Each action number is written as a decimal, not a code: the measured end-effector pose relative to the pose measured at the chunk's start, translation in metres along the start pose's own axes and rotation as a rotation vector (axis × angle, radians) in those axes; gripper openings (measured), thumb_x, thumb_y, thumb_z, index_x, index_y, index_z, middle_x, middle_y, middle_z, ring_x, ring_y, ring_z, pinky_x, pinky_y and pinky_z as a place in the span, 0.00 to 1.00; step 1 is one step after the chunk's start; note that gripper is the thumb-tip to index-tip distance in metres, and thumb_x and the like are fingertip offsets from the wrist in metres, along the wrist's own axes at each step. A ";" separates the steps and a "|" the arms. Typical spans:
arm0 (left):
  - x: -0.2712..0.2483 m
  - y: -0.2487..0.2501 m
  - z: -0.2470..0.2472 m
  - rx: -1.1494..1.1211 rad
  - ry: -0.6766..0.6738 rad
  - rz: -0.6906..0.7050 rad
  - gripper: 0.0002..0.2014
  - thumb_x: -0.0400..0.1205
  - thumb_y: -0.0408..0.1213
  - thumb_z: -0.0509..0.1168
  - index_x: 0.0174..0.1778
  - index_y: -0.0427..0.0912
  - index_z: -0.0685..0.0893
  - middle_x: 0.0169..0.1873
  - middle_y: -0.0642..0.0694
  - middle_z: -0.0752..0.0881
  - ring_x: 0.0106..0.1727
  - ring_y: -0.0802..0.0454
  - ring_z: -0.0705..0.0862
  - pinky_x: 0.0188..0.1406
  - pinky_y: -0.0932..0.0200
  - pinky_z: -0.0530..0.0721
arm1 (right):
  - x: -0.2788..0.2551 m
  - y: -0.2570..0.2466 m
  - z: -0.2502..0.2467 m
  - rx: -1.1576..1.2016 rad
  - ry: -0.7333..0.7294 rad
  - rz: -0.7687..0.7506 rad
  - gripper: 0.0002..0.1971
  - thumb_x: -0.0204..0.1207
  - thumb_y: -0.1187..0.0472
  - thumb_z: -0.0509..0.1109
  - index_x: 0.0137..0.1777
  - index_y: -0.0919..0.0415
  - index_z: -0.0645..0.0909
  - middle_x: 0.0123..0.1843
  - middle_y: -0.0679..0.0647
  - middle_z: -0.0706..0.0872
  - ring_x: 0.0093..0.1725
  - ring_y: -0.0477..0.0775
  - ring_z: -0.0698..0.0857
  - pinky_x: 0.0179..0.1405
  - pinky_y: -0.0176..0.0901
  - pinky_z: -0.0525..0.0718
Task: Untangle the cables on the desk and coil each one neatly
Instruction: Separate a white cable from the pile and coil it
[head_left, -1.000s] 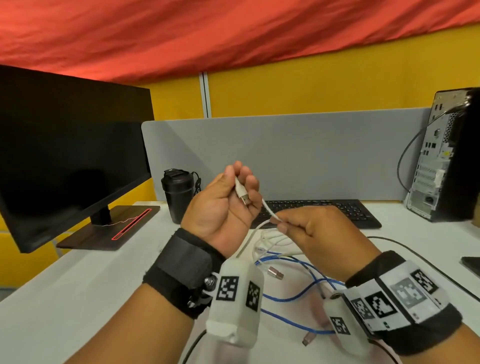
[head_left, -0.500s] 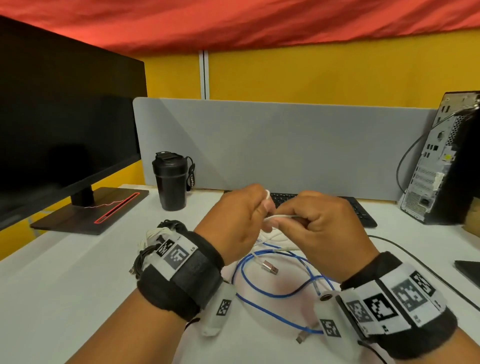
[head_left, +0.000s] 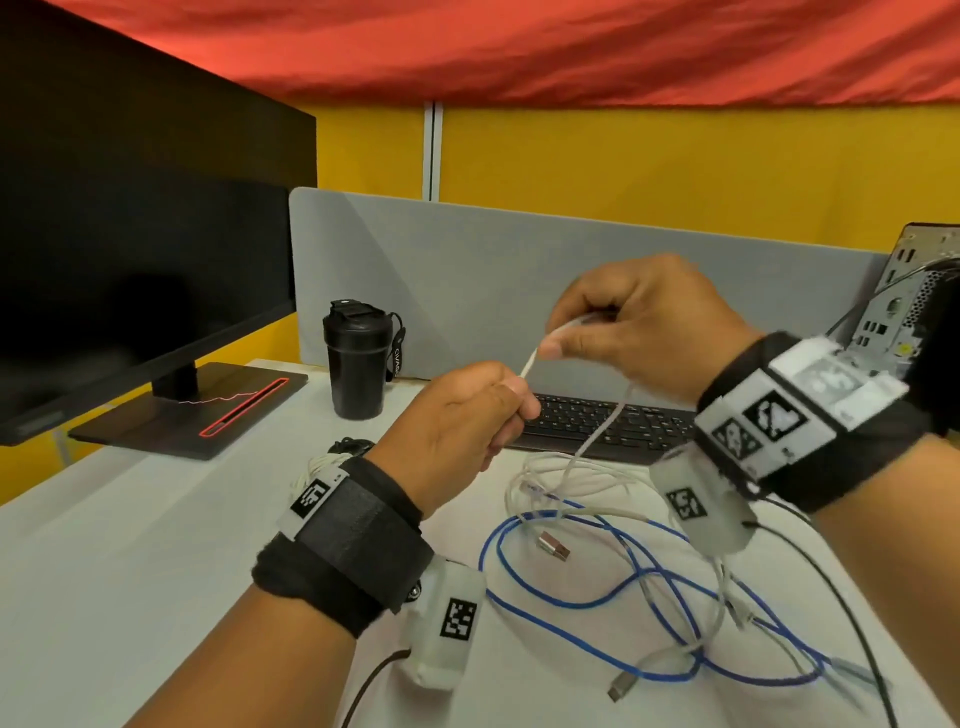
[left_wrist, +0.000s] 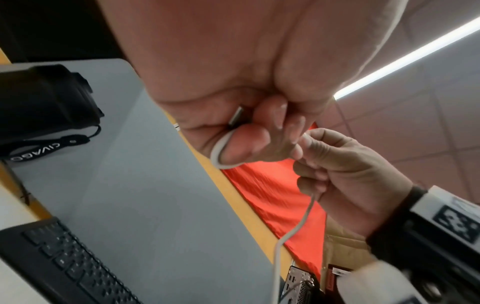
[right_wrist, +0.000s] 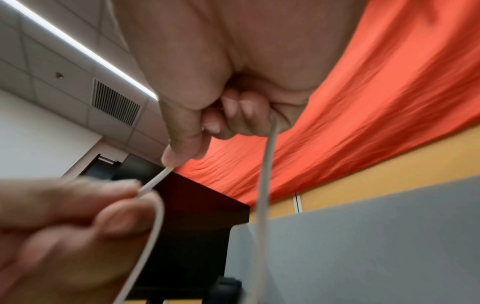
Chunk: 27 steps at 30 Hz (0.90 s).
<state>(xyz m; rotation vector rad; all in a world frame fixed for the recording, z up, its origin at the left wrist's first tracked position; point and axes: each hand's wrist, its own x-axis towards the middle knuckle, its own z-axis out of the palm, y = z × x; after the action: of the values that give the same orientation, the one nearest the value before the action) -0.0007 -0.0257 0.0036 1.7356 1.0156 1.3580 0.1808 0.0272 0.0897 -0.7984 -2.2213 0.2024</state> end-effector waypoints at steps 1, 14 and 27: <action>0.000 0.001 -0.002 -0.006 0.011 -0.004 0.16 0.91 0.38 0.53 0.43 0.39 0.83 0.24 0.52 0.73 0.25 0.58 0.69 0.27 0.60 0.69 | 0.010 -0.004 -0.007 -0.020 -0.002 -0.008 0.07 0.64 0.54 0.84 0.37 0.53 0.89 0.34 0.48 0.91 0.36 0.49 0.89 0.36 0.42 0.86; -0.004 0.022 -0.011 -0.879 0.052 0.079 0.12 0.90 0.38 0.55 0.43 0.42 0.79 0.35 0.44 0.86 0.23 0.58 0.72 0.25 0.64 0.75 | 0.002 0.016 0.023 -0.455 -0.283 -0.004 0.10 0.82 0.52 0.68 0.59 0.47 0.88 0.55 0.44 0.91 0.54 0.51 0.87 0.58 0.48 0.84; 0.001 -0.003 0.004 0.311 0.251 0.151 0.16 0.91 0.42 0.52 0.42 0.40 0.76 0.30 0.49 0.83 0.28 0.59 0.81 0.34 0.48 0.87 | -0.003 -0.051 0.009 -0.508 -0.424 -0.138 0.03 0.73 0.53 0.76 0.42 0.50 0.91 0.36 0.45 0.88 0.37 0.47 0.84 0.38 0.48 0.84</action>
<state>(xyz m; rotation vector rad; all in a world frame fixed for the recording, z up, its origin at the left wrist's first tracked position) 0.0029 -0.0236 0.0001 1.9324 1.3143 1.6127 0.1513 -0.0144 0.1004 -0.9251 -2.7712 -0.3019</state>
